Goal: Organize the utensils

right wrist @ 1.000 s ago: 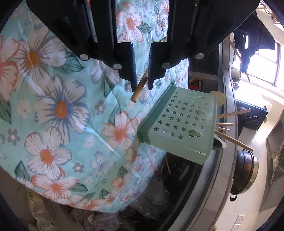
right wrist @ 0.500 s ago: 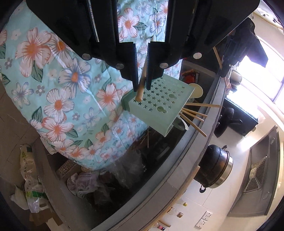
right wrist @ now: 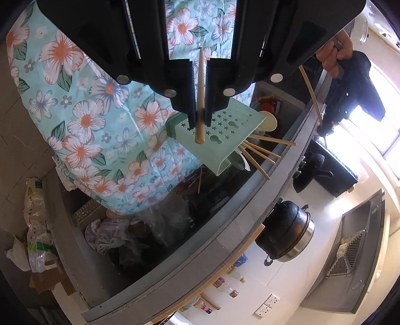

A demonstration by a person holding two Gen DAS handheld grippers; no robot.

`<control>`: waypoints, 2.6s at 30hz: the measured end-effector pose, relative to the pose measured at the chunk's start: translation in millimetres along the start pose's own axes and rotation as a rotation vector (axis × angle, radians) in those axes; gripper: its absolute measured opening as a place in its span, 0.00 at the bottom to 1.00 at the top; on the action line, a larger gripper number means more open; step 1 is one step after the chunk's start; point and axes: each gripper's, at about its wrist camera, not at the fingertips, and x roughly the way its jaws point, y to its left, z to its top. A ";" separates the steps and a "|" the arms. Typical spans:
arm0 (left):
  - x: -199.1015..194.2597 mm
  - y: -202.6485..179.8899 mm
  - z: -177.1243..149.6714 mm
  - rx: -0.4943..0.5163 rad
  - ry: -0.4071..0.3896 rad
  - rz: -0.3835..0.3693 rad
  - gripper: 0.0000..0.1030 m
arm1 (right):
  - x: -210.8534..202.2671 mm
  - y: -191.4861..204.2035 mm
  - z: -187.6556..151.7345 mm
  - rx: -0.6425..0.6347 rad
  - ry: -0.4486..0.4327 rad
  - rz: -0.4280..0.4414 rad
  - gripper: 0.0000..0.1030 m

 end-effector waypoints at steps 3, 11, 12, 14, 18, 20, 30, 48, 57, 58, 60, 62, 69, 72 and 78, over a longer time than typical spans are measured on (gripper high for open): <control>9.8 -9.1 24.8 -0.007 -0.097 -0.023 0.04 | -0.7 2.1 3.6 -0.010 -0.002 0.000 0.07; 66.2 -20.1 71.8 -0.070 -0.277 0.006 0.04 | 3.0 4.5 10.6 -0.017 -0.010 -0.008 0.07; 77.4 -20.9 74.0 -0.072 -0.281 0.024 0.04 | 4.5 3.8 11.2 -0.014 -0.009 -0.007 0.07; 96.3 -18.9 77.7 -0.081 -0.268 0.036 0.04 | 7.9 2.5 12.6 -0.012 -0.005 -0.011 0.07; 130.6 -18.7 75.0 -0.067 -0.256 0.094 0.04 | 12.7 0.7 15.2 -0.011 0.005 -0.011 0.07; 139.5 -16.1 70.9 -0.058 -0.261 0.122 0.04 | 14.8 0.1 16.0 -0.010 0.007 -0.009 0.07; 156.4 -15.6 42.8 -0.023 -0.278 0.199 0.04 | 16.0 -1.5 14.9 -0.003 0.015 0.002 0.07; 109.3 -33.2 9.6 0.054 -0.291 0.171 0.55 | 7.7 17.6 13.8 -0.055 0.015 0.014 0.07; 36.1 -28.3 -12.2 0.169 -0.154 0.165 0.82 | -32.4 92.8 48.7 -0.297 -0.152 0.028 0.07; 31.5 -23.3 -17.1 0.168 -0.123 0.185 0.82 | -35.8 105.7 55.1 -0.332 -0.177 0.038 0.07; 22.9 -9.8 -31.4 0.153 -0.057 0.231 0.83 | -39.6 128.9 65.6 -0.396 -0.222 0.053 0.07; 16.9 0.8 -45.0 0.150 -0.002 0.262 0.84 | -37.8 153.1 76.3 -0.463 -0.259 0.062 0.07; 11.0 27.8 -87.7 0.095 0.161 0.383 0.88 | 12.6 210.0 92.9 -0.649 -0.276 -0.009 0.07; 12.1 35.2 -97.8 0.067 0.198 0.417 0.88 | 42.8 220.4 84.9 -0.722 -0.251 -0.047 0.07; 19.0 42.6 -107.5 0.052 0.266 0.471 0.90 | 90.6 225.6 52.9 -0.867 -0.203 -0.125 0.07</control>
